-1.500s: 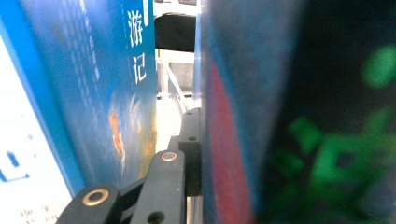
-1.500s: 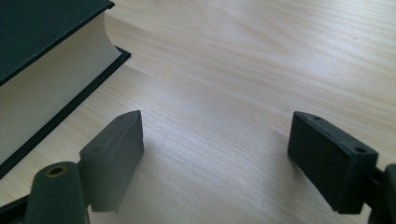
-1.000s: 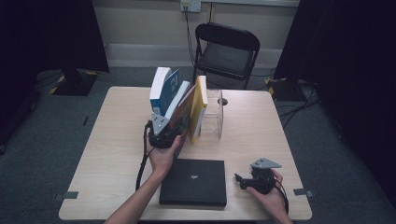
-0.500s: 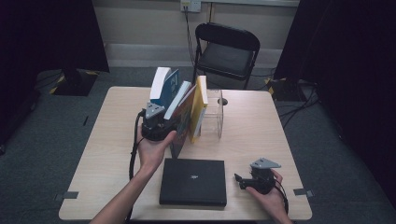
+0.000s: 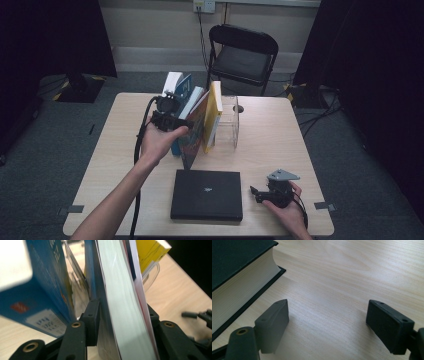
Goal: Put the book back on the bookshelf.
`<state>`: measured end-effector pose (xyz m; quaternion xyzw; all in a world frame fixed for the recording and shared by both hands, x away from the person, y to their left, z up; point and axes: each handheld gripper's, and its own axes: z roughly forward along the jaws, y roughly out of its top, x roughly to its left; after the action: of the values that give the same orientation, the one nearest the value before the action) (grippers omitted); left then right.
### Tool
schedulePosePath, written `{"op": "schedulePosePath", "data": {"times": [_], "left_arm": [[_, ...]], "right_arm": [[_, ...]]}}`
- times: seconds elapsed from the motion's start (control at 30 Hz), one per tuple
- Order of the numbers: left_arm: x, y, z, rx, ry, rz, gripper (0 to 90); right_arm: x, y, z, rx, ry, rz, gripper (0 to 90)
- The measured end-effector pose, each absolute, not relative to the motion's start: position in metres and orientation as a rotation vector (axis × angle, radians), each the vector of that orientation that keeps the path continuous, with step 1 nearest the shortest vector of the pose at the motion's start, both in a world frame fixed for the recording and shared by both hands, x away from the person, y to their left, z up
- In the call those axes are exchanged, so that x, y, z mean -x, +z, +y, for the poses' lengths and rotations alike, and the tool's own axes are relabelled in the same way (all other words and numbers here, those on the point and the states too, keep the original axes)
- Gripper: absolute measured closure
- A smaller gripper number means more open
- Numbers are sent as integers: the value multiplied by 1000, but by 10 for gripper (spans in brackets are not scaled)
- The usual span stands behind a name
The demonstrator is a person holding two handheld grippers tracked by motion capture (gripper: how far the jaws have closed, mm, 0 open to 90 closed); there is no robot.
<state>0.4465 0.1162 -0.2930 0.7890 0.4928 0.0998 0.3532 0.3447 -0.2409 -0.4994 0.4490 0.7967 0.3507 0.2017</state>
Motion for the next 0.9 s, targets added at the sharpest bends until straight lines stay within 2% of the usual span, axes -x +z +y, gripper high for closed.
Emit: {"op": "schedulePosePath", "data": {"times": [0.1, 0.33, 0.53, 0.67, 0.9], "left_arm": [[-462, -286, 110, -2144, 174, 1333, 590], [-491, -281, 96, -2201, 73, 1441, 600], [-502, -284, 87, -2264, 100, 1483, 619], [-502, -281, 84, -2318, 195, 1475, 719], [-502, -281, 85, -2259, 222, 1510, 742]], "right_arm": [[-345, -499, -241, -1252, 981, 2226, 185], [-345, -499, -241, -1253, 981, 2226, 185], [-345, -499, -240, -1249, 982, 2230, 184], [-345, -499, -240, -1246, 982, 2231, 185], [-345, -499, -240, -1244, 983, 2233, 185]]}}
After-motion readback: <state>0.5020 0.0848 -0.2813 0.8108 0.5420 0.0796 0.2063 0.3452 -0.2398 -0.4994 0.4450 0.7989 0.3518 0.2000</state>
